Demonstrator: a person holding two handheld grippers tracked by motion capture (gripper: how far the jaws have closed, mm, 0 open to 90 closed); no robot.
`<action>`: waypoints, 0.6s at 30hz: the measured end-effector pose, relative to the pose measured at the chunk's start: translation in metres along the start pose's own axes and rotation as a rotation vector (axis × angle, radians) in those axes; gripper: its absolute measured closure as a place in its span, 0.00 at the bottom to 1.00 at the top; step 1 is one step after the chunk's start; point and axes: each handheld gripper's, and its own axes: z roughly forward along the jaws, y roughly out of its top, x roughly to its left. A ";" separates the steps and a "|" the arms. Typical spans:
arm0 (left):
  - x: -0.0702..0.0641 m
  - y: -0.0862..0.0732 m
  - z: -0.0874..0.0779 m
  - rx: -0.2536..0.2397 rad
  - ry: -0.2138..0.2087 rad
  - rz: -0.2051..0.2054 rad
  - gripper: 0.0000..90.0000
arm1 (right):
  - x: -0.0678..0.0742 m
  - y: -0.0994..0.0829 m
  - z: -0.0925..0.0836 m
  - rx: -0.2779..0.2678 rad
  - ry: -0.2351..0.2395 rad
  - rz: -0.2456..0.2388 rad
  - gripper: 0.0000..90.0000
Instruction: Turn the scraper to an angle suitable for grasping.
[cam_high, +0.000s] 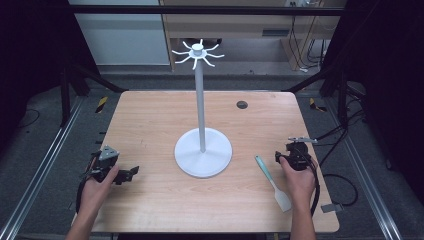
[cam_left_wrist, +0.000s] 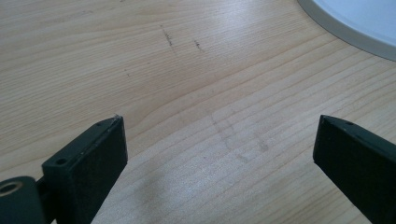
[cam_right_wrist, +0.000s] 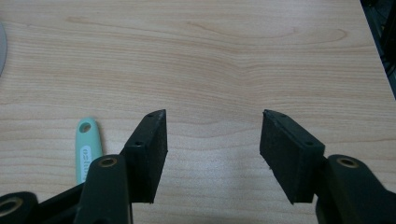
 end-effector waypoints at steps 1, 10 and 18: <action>0.000 0.000 0.000 -0.001 0.001 0.000 0.03 | 0.000 0.000 0.000 -0.001 -0.004 -0.005 0.49; -0.002 0.001 0.000 0.000 -0.004 0.012 0.03 | 0.006 0.001 0.001 -0.021 0.001 -0.037 0.69; -0.001 0.001 0.000 0.000 0.000 0.011 0.03 | 0.023 0.002 0.005 0.000 0.059 -0.120 0.92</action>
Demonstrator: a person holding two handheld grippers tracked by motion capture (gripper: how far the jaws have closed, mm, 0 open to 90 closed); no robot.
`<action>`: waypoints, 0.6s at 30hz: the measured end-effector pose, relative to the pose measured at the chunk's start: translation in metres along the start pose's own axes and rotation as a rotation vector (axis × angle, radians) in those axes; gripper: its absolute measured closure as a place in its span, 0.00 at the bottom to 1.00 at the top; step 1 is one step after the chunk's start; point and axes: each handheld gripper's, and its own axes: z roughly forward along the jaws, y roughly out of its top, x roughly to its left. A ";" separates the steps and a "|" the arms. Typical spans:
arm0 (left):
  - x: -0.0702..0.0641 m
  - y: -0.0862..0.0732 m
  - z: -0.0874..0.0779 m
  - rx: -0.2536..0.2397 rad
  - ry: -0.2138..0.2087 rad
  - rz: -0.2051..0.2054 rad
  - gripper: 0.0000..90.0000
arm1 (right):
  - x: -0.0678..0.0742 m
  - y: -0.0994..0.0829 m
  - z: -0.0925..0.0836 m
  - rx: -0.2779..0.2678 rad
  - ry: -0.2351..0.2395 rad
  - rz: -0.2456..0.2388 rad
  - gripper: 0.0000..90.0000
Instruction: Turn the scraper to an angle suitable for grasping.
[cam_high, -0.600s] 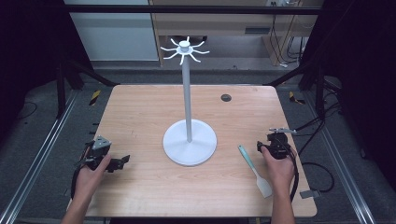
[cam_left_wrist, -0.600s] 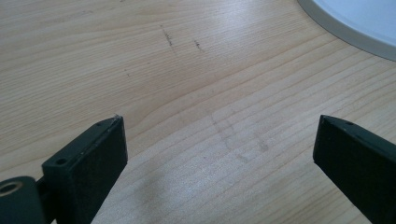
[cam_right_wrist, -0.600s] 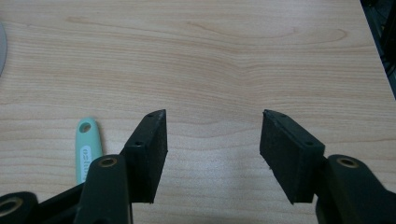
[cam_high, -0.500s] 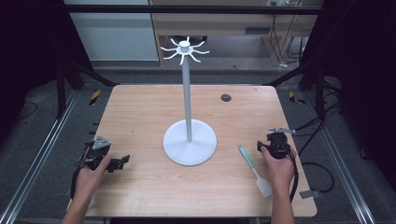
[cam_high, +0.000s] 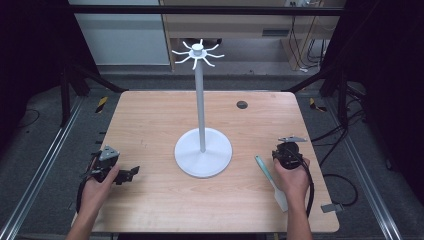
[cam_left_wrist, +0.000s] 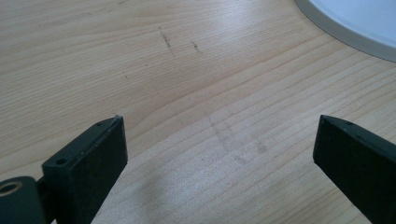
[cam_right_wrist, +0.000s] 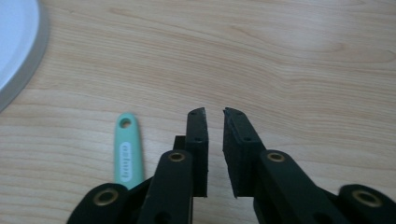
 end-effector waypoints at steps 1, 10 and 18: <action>0.000 0.000 0.000 -0.002 -0.001 -0.004 0.03 | 0.002 0.001 0.001 0.004 0.004 -0.008 0.94; 0.000 0.000 0.000 0.002 -0.002 -0.001 0.03 | 0.017 0.002 0.012 0.076 0.070 -0.067 1.00; 0.000 0.000 0.000 0.002 -0.003 -0.002 0.03 | 0.023 0.001 0.018 0.110 0.103 -0.084 1.00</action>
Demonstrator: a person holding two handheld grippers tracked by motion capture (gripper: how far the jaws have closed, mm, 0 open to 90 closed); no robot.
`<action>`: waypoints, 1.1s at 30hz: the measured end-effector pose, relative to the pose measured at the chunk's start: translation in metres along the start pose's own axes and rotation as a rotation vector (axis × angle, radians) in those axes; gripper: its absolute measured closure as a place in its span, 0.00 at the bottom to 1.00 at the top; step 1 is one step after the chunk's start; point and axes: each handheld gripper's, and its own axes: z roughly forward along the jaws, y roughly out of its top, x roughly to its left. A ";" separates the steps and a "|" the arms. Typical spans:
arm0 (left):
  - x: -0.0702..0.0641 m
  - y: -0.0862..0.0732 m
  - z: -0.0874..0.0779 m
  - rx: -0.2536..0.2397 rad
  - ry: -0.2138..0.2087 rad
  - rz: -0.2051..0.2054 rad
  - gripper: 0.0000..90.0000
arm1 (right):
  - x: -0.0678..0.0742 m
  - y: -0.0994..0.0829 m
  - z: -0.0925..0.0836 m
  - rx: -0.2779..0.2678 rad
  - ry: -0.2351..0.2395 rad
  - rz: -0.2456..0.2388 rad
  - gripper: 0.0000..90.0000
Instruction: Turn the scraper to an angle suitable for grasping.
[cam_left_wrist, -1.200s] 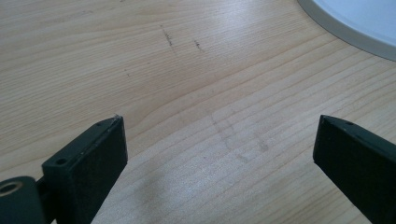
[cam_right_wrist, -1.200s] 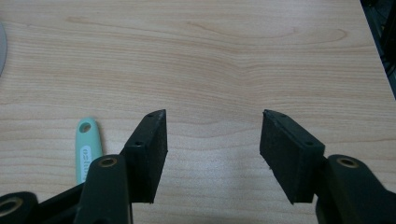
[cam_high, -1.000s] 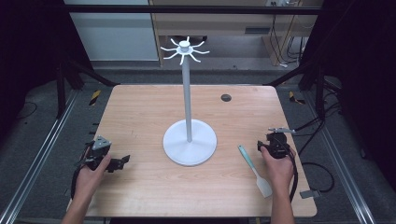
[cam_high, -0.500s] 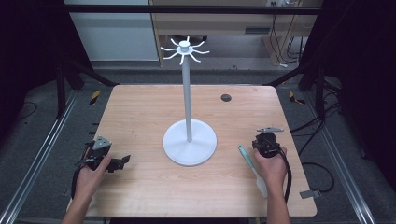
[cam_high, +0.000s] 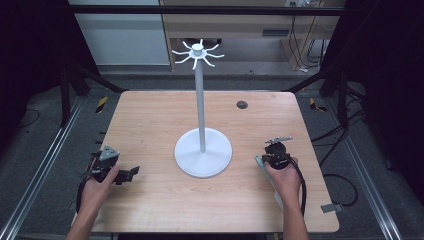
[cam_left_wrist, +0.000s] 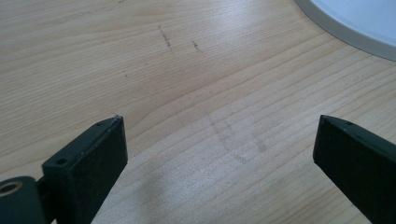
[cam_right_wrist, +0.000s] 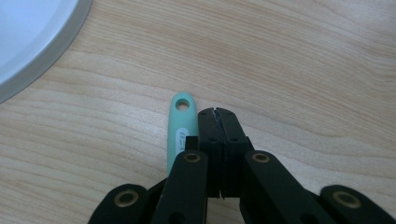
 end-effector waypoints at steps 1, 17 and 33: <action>0.000 0.000 0.000 0.001 -0.001 0.001 0.03 | 0.000 0.000 0.000 0.001 0.007 0.002 1.00; -0.001 0.000 0.001 0.005 -0.002 0.003 0.03 | 0.006 -0.001 0.000 0.010 0.091 -0.030 1.00; -0.001 0.000 0.000 0.006 0.001 0.007 0.03 | 0.031 0.000 -0.011 -0.001 0.150 -0.135 0.99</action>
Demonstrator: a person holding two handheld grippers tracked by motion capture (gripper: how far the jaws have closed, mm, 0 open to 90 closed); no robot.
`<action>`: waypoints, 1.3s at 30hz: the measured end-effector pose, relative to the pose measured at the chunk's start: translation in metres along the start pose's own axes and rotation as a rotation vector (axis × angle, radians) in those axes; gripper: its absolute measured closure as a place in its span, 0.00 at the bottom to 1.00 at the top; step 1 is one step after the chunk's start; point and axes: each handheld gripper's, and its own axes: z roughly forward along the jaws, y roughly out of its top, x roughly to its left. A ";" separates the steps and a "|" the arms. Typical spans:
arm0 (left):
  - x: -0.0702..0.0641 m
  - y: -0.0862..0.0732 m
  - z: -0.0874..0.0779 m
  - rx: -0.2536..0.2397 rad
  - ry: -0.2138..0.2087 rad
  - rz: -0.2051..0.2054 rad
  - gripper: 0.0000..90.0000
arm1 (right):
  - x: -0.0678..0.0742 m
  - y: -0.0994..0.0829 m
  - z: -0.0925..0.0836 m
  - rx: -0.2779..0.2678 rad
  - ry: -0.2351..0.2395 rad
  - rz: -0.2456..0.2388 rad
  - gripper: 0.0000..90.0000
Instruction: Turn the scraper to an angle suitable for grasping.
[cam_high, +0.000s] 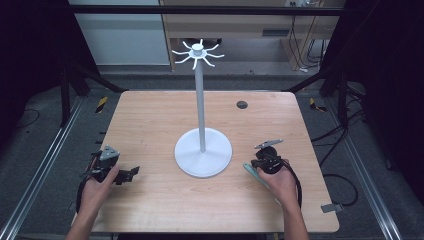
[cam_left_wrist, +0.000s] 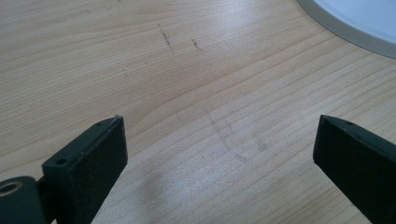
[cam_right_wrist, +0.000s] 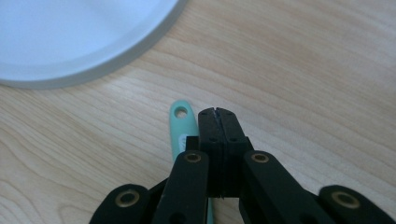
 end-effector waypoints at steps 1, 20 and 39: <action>0.000 0.000 0.000 0.001 0.002 0.003 0.03 | 0.002 0.001 -0.001 -0.003 0.006 -0.009 0.98; -0.002 0.000 0.001 0.010 0.011 0.013 0.03 | 0.018 0.010 -0.012 0.067 -0.001 -0.089 0.67; -0.004 -0.001 0.002 0.027 0.011 0.027 0.03 | 0.016 0.014 -0.015 0.116 0.026 -0.107 0.60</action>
